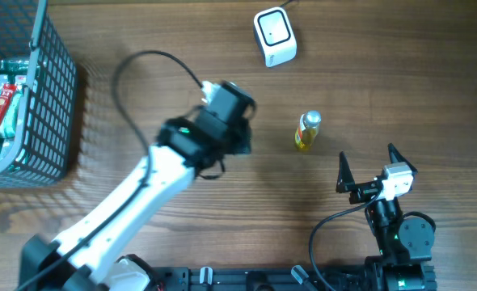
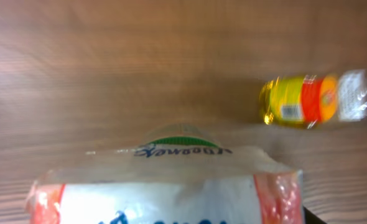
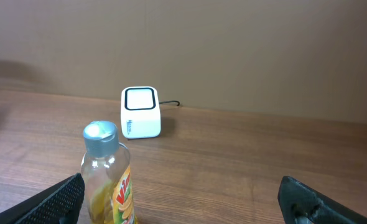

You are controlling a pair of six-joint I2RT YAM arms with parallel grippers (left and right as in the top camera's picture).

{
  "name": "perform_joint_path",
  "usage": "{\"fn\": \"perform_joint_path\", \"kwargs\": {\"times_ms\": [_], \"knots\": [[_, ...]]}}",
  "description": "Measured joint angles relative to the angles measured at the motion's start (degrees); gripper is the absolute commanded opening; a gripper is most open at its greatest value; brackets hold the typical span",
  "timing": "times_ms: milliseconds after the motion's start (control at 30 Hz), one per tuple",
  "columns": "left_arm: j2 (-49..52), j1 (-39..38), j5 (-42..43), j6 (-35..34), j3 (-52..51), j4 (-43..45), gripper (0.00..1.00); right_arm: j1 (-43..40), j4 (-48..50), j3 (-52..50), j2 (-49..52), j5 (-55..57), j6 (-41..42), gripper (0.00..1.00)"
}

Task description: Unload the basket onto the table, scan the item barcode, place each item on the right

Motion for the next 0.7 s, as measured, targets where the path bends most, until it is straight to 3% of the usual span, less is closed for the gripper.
{"fn": "perform_joint_path", "kwargs": {"times_ms": [267, 400, 633, 700], "knots": [[12.39, -6.86, -2.62, -2.86, -0.81, 8.59, 0.42, 0.00, -0.02, 0.00, 0.00, -0.02, 0.00, 1.00], [15.37, -7.10, -5.68, -6.08, -0.85, 13.38, 0.49, 0.00, 0.00, 0.00, 0.00, -0.02, 0.00, 1.00], [17.53, -8.13, -6.99, -9.05, -0.85, 14.03, 0.51, 0.00, -0.02, 0.00, 0.00, 0.00, 0.00, 1.00], [18.88, -8.46, -6.97, -9.20, -0.85, 14.27, 0.60, 0.00, -0.02, 0.00, 0.00, -0.02, 0.00, 1.00]]}}
